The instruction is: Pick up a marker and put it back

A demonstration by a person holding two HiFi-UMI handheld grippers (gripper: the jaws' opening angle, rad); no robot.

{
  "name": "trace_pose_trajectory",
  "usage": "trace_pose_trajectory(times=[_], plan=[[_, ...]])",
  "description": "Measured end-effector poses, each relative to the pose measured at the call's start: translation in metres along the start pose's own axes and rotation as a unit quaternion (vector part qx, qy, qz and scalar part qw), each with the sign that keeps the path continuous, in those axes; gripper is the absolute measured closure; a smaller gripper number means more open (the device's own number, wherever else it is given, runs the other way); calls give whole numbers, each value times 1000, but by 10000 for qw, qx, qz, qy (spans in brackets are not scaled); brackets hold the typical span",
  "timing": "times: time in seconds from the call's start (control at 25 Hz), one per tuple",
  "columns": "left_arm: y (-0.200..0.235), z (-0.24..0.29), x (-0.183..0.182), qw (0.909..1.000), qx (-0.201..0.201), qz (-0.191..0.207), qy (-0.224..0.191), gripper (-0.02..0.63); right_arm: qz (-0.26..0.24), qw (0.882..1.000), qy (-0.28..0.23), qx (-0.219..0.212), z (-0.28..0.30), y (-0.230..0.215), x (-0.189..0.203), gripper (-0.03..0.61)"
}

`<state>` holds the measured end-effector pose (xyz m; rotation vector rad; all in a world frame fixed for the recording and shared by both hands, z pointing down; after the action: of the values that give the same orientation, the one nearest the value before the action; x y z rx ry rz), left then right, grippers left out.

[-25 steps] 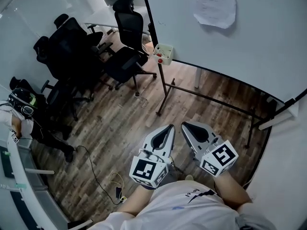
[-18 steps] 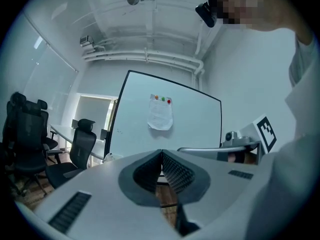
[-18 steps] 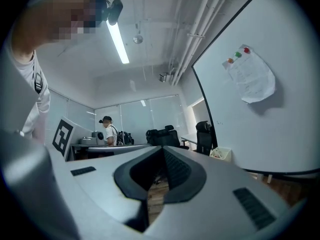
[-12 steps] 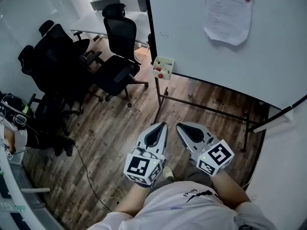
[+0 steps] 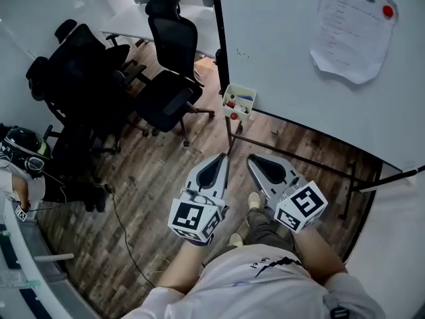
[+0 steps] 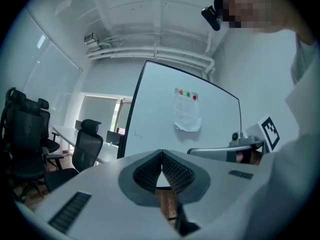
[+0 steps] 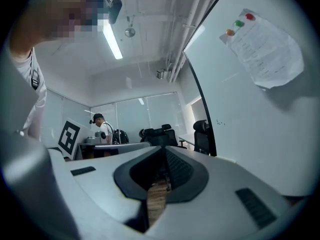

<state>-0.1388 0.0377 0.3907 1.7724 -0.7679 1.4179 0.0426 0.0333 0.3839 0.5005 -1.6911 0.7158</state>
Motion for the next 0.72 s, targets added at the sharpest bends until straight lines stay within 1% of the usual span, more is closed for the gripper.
trace_pose_trajectory(times=[0.2,0.32,0.44,0.48,0.56,0.72], plan=[[30,58,1,9993,-374,61,-41,601,-47,9996,127,-233,53,-61,3,563],[44,87,5,9983,-578,87,49,601,-78,9991,298,-292,78,-97,10,561],[57,111,12,9970,-766,104,50,601,-78,9984,462,-306,99,-132,23,560],[60,117,16,9966,-815,113,79,601,-56,9981,531,-315,105,-141,29,553],[64,125,24,9956,-909,114,208,601,-19,9969,699,-355,116,-154,40,511],[77,138,35,9936,-1061,72,379,601,-252,9936,1031,-396,135,-171,62,508]])
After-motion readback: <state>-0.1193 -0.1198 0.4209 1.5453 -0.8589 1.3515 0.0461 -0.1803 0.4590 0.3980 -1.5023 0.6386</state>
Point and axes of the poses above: the fingertips, and each gripper's own axes: z forward along the fingers, y to its left, x out of its underside, the point moved 9 cm from there along -z, backward along the fingers, and after that the axes turned 10 degrees about -y, right-handed, at the moved point
